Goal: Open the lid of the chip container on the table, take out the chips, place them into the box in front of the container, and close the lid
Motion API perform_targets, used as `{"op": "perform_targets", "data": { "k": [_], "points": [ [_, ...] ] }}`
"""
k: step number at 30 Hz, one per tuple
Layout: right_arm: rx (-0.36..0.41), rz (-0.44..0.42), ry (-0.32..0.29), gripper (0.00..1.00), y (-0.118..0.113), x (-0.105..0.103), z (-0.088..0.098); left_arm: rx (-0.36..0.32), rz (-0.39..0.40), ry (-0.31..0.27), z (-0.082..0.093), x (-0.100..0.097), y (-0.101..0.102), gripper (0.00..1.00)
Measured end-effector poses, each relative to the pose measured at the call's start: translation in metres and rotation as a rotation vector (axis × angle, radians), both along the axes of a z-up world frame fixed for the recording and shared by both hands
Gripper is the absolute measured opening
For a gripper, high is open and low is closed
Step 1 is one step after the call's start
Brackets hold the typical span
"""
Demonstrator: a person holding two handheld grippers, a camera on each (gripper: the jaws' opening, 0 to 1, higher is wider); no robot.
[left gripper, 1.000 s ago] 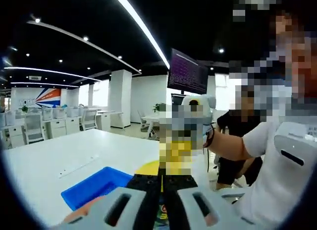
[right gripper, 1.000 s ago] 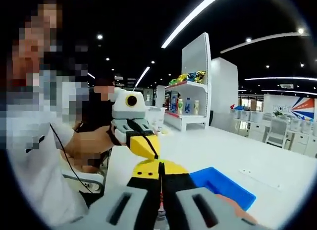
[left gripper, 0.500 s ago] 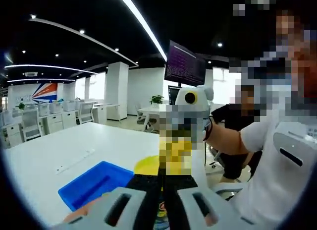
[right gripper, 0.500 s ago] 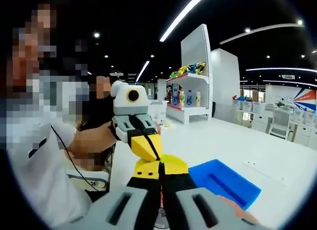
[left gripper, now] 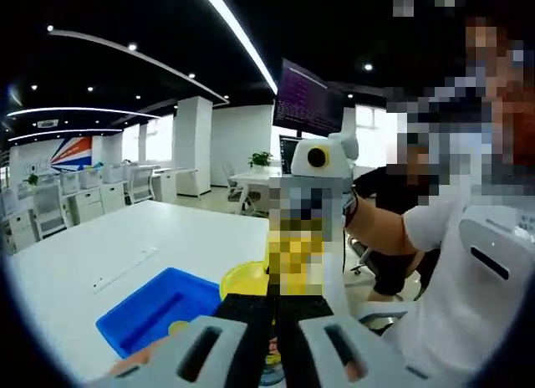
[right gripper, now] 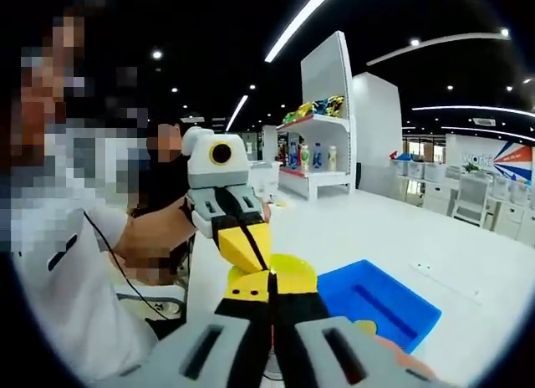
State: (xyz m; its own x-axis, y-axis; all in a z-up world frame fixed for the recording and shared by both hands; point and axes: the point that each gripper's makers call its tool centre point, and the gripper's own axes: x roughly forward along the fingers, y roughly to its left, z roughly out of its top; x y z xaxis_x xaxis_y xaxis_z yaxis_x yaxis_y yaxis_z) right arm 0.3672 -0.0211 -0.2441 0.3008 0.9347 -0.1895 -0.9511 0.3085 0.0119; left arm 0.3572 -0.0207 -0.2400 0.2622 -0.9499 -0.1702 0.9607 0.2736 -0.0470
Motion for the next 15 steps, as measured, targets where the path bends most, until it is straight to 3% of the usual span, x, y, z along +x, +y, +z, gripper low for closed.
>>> {"op": "perform_targets", "data": {
  "k": [7,15],
  "points": [
    [0.042,-0.003,0.029,0.0,-0.0021,0.0007,-0.0003,-0.015,-0.003,-0.004,0.0009,0.0007,-0.0005,0.01],
    [0.06,-0.005,0.0,0.0,-0.0021,-0.0005,0.0001,-0.04,0.0,-0.028,0.0013,0.0006,0.0005,0.01]
  ]
}}
